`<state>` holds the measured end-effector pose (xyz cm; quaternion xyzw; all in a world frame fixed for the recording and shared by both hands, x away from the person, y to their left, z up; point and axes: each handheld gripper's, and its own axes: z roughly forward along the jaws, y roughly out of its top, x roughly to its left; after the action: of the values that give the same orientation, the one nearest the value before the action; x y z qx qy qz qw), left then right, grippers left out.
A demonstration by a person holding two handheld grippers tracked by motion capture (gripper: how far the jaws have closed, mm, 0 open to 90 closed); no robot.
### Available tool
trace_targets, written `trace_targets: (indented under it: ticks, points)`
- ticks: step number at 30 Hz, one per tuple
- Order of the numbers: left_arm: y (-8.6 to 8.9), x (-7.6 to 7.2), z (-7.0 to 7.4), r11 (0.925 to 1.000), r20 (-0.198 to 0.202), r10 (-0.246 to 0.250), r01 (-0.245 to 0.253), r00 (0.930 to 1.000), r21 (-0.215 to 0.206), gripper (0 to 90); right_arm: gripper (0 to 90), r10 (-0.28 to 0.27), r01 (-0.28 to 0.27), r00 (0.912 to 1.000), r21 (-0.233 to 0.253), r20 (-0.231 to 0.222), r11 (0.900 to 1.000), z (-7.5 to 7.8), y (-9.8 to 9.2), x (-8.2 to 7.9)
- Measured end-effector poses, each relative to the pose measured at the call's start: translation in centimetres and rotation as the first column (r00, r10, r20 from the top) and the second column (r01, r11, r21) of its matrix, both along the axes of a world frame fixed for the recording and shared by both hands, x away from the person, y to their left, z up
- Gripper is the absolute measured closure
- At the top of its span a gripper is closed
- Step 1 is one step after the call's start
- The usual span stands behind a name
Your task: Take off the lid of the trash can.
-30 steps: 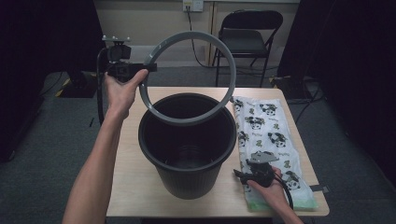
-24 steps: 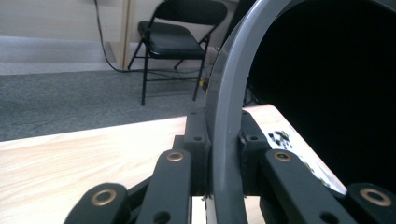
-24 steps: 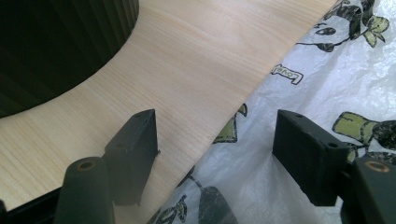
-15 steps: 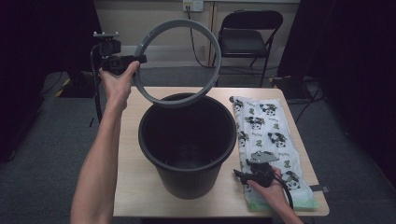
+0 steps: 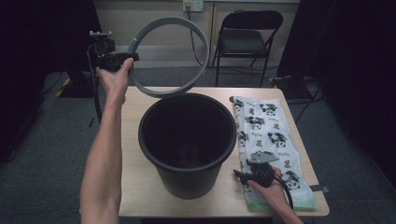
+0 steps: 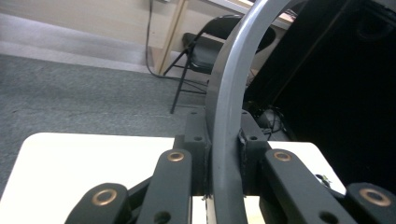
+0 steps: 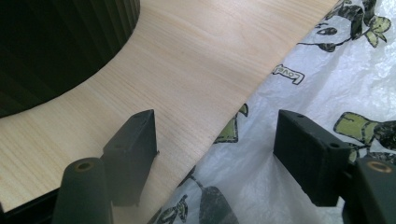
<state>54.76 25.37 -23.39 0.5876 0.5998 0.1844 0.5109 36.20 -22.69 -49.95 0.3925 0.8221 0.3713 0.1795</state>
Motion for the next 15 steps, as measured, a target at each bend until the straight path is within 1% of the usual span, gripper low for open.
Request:
trace_targets:
  ticks: [3,5,6,7,9,10,12,13,14,15]
  points:
    - [0.5,0.3,-0.6,0.9997,-0.008,0.023,-0.023,0.9997,0.010,78.5,29.2,0.000,0.000,1.0000,0.000,0.000,1.000,0.0,0.0,0.0]
    - [0.8,0.5,-1.2,0.9992,-0.023,0.039,-0.039,0.9990,0.006,78.5,29.2,0.000,0.000,1.0000,0.000,0.000,1.000,0.0,0.0,0.0]
    - [1.0,0.5,-1.4,0.9990,-0.024,0.045,-0.045,0.9987,-0.001,78.5,29.2,0.000,0.000,1.0000,0.000,0.000,1.000,0.0,0.0,0.0]
    - [1.3,0.5,-1.8,0.9980,-0.032,0.062,-0.062,0.9975,-0.008,78.5,29.2,0.000,0.000,1.0000,0.000,0.000,1.000,0.0,0.0,0.0]
    - [1.7,0.6,-2.4,0.9971,-0.053,0.074,-0.075,0.9958,-0.013,78.5,29.2,0.000,0.000,1.0000,0.000,0.000,1.000,0.0,0.0,0.0]
    - [1.8,0.6,-2.7,0.9958,-0.053,0.087,-0.088,0.9948,-0.024,78.5,29.2,0.000,0.000,1.0000,0.000,0.000,1.000,0.0,0.0,0.0]
    - [2.4,0.5,-3.4,0.9933,-0.065,0.109,-0.111,0.9919,-0.031,78.6,29.2,0.000,0.000,1.0000,0.000,0.000,1.000,0.0,0.0,0.0]
    - [2.8,0.6,-3.8,0.9927,-0.082,0.113,-0.116,0.9902,-0.034,78.5,29.2,0.000,0.000,1.0000,0.000,0.001,1.000,0.0,0.0,0.0]
    - [3.0,0.5,-4.1,0.9916,-0.087,0.125,-0.127,0.9884,-0.023,78.5,29.2,-0.001,0.001,1.0000,-0.001,0.000,1.000,0.0,0.0,0.0]
    - [3.3,0.5,-4.5,0.9896,-0.096,0.143,-0.144,0.9852,-0.006,78.6,29.2,-0.001,0.001,1.0000,-0.001,0.000,1.000,0.0,0.0,0.0]
